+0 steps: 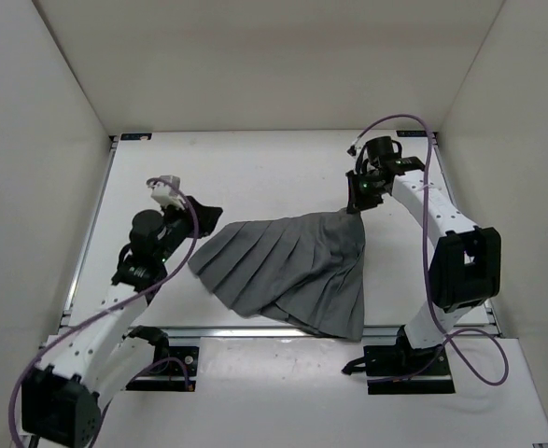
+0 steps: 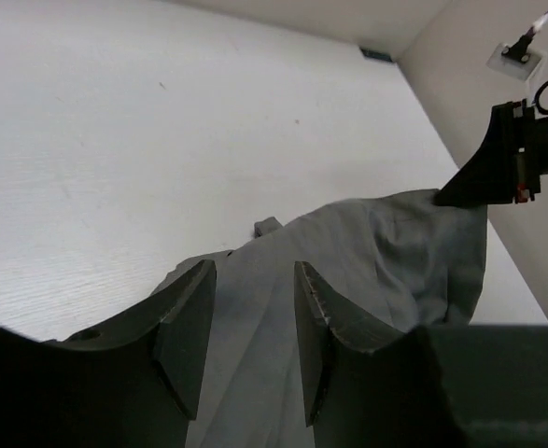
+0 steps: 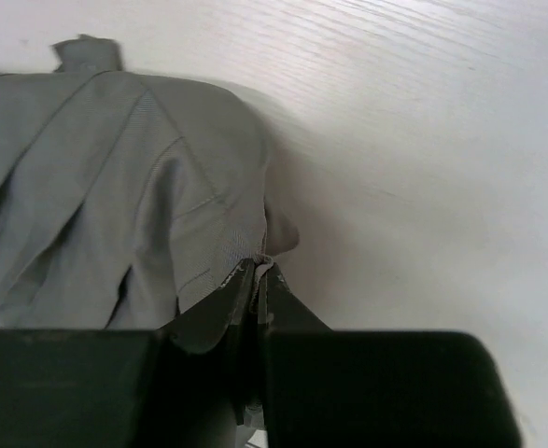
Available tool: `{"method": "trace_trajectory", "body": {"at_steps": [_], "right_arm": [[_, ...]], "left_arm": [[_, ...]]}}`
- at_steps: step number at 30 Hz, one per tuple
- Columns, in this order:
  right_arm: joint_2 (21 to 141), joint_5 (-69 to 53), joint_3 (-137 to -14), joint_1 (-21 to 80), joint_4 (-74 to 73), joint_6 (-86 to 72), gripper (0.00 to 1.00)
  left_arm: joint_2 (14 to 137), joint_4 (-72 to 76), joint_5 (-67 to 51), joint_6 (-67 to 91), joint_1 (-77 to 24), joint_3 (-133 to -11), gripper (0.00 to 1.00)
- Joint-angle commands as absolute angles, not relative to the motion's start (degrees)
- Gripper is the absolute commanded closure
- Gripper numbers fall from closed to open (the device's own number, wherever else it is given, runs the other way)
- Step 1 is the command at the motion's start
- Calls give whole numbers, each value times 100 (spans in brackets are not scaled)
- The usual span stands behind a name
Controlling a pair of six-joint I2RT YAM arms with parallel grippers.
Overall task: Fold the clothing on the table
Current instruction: Move the skirt to the center of the board, then fold the skirt
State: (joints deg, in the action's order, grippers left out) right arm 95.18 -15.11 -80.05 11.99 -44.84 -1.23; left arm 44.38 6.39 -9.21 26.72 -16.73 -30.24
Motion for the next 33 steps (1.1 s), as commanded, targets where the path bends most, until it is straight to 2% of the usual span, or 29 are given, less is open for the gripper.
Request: {"method": "trace_trajectory", "body": {"at_steps": [1, 5, 8, 11, 14, 16, 19, 23, 28, 31, 33], "right_arm": [[9711, -704, -8016, 1265, -4737, -44, 100], [9598, -1055, -7647, 1257, -4351, 185, 100], [9728, -1650, -8303, 1353, -4385, 360, 99], [9827, -2773, -9472, 1643, -4579, 887, 100], [9195, -3914, -9791, 2003, -4335, 1334, 100], [8406, -4533, -9407, 2048, -4254, 1554, 100], [7588, -4150, -8529, 1943, -4297, 1704, 100], [6945, -3511, -7613, 1240, -4360, 1565, 100], [7233, -2866, -7515, 1668, -4597, 1074, 100], [7426, -2656, -7209, 1845, -4509, 653, 100], [7496, -1798, -7058, 1733, -4482, 46, 100]], "left_arm": [[5447, 923, -1449, 2620, -1819, -3558, 50], [6756, 984, -1555, 2337, -1943, -4288, 44], [7109, 1608, -1696, 2750, -1723, -4175, 49], [7329, 1697, -1468, 2664, -1609, -4262, 49], [7295, 1652, -1468, 2706, -1442, -4219, 49], [7146, 1705, -1389, 2751, -1354, -4131, 48], [7022, 1591, -1249, 2611, -1336, -4087, 48], [7258, 1643, -1265, 2646, -1406, -4078, 45], [7970, 1758, -1808, 2856, -1591, -4323, 40], [8481, 1443, -2091, 2760, -1775, -4745, 44], [8788, 1310, -2048, 2637, -1924, -5061, 44]]}}
